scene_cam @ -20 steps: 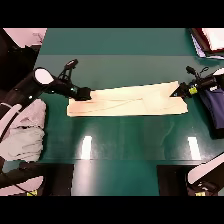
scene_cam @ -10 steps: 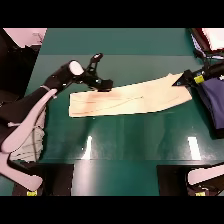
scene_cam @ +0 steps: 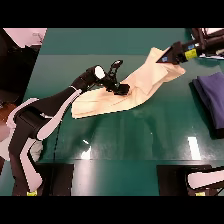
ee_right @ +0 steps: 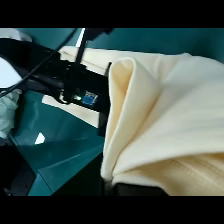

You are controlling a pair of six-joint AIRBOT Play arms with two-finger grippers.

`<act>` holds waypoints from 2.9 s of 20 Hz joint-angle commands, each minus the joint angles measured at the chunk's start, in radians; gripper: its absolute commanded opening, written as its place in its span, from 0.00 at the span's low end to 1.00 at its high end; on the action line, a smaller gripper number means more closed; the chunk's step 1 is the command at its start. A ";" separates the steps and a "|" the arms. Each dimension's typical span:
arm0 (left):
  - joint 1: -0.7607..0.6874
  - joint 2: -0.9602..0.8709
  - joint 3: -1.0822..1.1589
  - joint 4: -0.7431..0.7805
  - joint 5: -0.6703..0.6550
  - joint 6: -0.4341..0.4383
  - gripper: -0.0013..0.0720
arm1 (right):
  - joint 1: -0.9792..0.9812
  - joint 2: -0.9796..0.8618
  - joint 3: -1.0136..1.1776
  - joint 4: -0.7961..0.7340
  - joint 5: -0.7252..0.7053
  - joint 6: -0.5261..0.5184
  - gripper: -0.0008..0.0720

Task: Fold the shirts.

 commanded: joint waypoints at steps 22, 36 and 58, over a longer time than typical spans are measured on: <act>0.488 0.475 0.013 0.335 -0.337 0.027 0.05 | 0.595 -0.212 0.053 0.015 -0.458 -0.148 0.12; 0.544 0.594 -0.183 0.241 -0.521 0.027 0.05 | 0.352 -0.030 -0.268 -0.168 -0.332 -0.137 0.80; 0.393 0.742 -0.910 0.007 0.004 0.086 0.60 | 0.184 0.154 -0.613 -0.166 -0.469 -0.106 0.80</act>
